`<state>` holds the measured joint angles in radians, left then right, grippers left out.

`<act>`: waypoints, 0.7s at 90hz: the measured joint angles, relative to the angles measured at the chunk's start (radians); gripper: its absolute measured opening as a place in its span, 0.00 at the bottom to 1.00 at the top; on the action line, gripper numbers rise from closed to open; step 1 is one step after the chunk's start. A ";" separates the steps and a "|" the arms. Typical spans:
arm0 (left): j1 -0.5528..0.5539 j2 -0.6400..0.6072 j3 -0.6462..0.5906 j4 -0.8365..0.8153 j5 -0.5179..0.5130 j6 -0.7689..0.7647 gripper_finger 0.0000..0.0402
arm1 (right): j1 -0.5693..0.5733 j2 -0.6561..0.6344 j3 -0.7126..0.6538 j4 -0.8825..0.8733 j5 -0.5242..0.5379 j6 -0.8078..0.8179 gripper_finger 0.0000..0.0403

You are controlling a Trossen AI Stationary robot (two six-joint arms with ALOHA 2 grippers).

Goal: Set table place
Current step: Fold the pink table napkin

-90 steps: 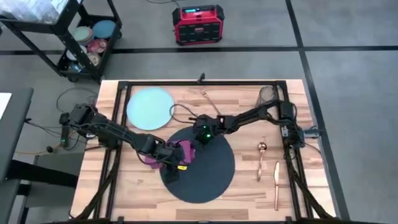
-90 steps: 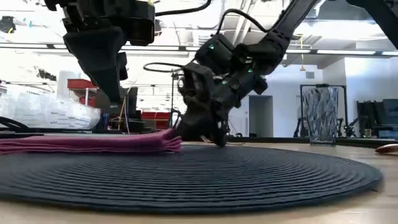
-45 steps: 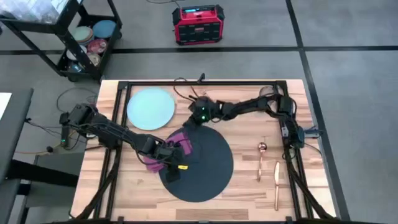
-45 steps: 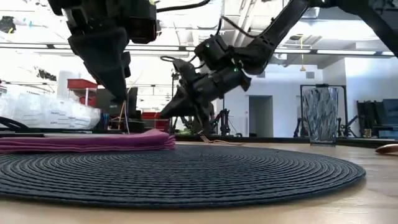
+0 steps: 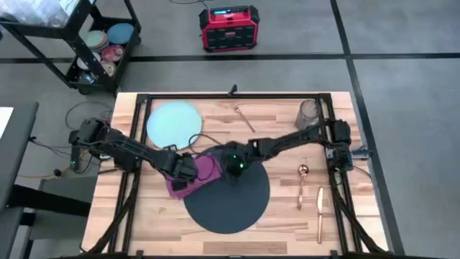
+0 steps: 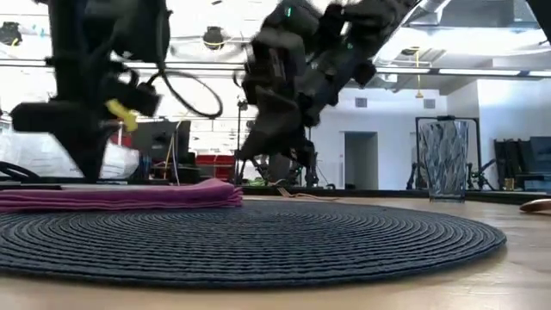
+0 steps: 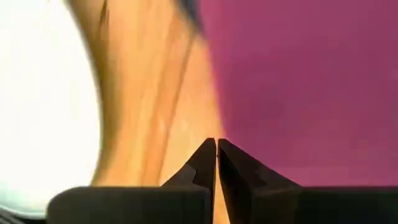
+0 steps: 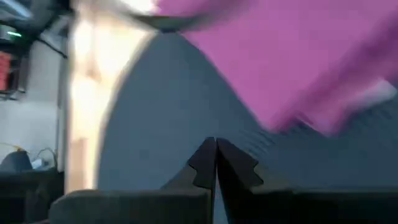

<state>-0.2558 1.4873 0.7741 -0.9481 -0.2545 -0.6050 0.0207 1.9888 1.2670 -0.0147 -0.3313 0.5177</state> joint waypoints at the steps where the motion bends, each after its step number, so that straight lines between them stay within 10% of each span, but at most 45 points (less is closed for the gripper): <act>1: 0.000 -0.004 -0.015 0.011 0.010 -0.007 0.00 | 0.000 0.001 0.000 0.008 0.000 0.003 0.00; 33: -0.080 -0.117 -0.090 0.394 0.174 -0.328 0.00 | -0.107 0.029 -0.001 -0.017 -0.031 -0.001 0.00; 63: -0.116 -0.113 -0.083 0.779 0.100 -0.337 0.00 | -0.167 0.019 -0.001 -0.090 -0.107 -0.028 0.00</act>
<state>-0.3715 1.3746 0.6910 -0.1692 -0.1544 -0.9425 -0.1466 2.0083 1.2659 -0.1051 -0.4386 0.4896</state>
